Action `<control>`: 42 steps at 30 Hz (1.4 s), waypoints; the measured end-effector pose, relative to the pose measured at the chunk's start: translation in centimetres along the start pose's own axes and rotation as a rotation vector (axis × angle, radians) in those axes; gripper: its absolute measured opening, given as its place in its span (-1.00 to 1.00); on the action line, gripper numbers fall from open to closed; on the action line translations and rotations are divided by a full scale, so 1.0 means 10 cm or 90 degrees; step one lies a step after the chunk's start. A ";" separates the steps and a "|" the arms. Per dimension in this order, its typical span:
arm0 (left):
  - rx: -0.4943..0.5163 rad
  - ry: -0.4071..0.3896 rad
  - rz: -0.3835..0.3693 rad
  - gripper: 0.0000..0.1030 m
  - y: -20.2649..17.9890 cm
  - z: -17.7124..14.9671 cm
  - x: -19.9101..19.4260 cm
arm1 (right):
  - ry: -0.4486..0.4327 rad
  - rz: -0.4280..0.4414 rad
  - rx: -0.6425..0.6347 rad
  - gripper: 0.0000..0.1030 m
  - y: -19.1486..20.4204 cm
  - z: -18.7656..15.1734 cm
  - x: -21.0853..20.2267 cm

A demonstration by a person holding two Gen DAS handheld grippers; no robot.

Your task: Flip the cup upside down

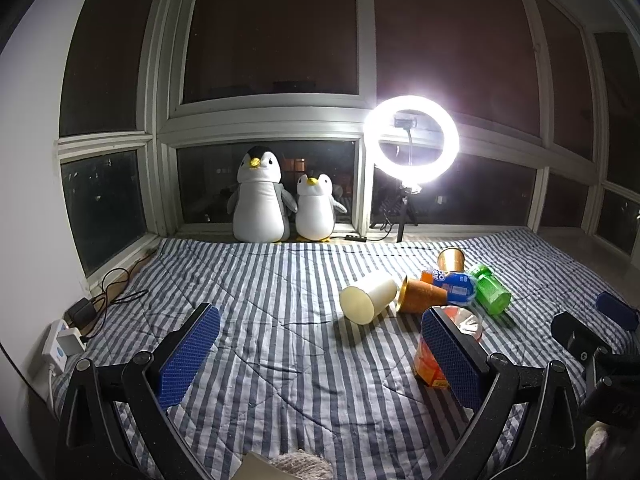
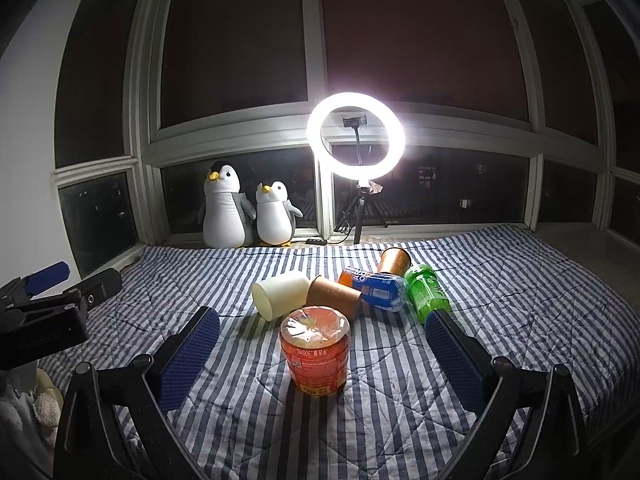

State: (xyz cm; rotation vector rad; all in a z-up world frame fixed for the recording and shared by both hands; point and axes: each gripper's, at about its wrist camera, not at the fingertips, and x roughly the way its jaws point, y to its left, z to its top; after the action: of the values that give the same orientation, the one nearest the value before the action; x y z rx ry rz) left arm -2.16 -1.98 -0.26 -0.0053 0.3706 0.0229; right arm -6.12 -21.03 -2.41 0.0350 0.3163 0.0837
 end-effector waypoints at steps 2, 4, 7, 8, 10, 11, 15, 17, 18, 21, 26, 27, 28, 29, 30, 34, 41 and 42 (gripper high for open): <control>0.000 0.000 0.000 0.99 0.00 0.00 0.00 | -0.002 -0.001 -0.001 0.97 0.00 0.00 -0.01; 0.000 0.000 -0.001 0.99 0.00 0.00 0.00 | -0.003 -0.002 -0.001 0.97 0.00 0.00 -0.01; 0.000 -0.001 0.001 0.99 0.01 0.00 0.00 | -0.006 -0.003 -0.001 0.97 0.00 0.00 -0.02; -0.001 -0.001 0.001 0.99 0.01 0.01 0.00 | -0.006 -0.004 -0.001 0.97 -0.01 0.00 -0.02; -0.001 -0.001 0.002 0.99 0.01 0.01 -0.01 | -0.006 -0.004 -0.001 0.97 -0.01 0.00 -0.02; -0.001 -0.002 0.002 0.99 0.01 0.01 -0.01 | -0.006 -0.004 -0.002 0.97 -0.01 0.00 -0.03; -0.003 -0.003 0.005 0.99 0.01 0.02 -0.01 | -0.006 -0.003 -0.002 0.97 -0.01 0.00 -0.03; -0.004 -0.004 0.007 0.99 0.01 0.02 -0.01 | -0.005 -0.002 -0.001 0.97 -0.02 0.00 -0.03; -0.004 -0.004 0.008 0.99 0.01 0.02 0.00 | -0.004 -0.002 -0.002 0.97 -0.02 0.01 -0.02; -0.005 -0.005 0.010 0.99 0.01 0.02 0.00 | -0.006 -0.003 -0.001 0.97 -0.03 0.01 -0.01; -0.005 -0.007 0.011 0.99 0.00 0.03 0.00 | -0.006 -0.002 -0.002 0.97 -0.04 0.01 -0.01; -0.005 -0.006 0.011 0.99 0.00 0.03 0.00 | -0.006 -0.003 -0.002 0.97 -0.04 0.01 -0.01; -0.005 -0.006 0.011 0.99 0.00 0.03 0.00 | -0.006 -0.003 -0.002 0.97 -0.04 0.01 -0.01; -0.005 -0.006 0.011 0.99 0.00 0.03 0.00 | -0.006 -0.003 -0.002 0.97 -0.04 0.01 -0.01; -0.005 -0.006 0.011 0.99 0.00 0.03 0.00 | -0.006 -0.003 -0.001 0.97 -0.04 0.01 -0.01; -0.006 -0.007 0.011 0.99 0.00 0.03 0.00 | -0.005 -0.003 -0.002 0.97 -0.04 0.01 -0.01; -0.005 -0.006 0.011 0.99 0.00 0.03 0.00 | -0.006 -0.003 -0.002 0.97 -0.04 0.01 -0.01; -0.006 -0.006 0.011 0.99 0.00 0.03 0.00 | -0.005 -0.003 -0.001 0.97 -0.05 0.01 -0.01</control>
State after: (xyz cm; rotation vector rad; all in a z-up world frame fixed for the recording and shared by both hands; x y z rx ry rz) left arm -2.09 -2.00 0.01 -0.0107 0.3605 0.0417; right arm -6.14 -21.49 -2.32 0.0324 0.3086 0.0795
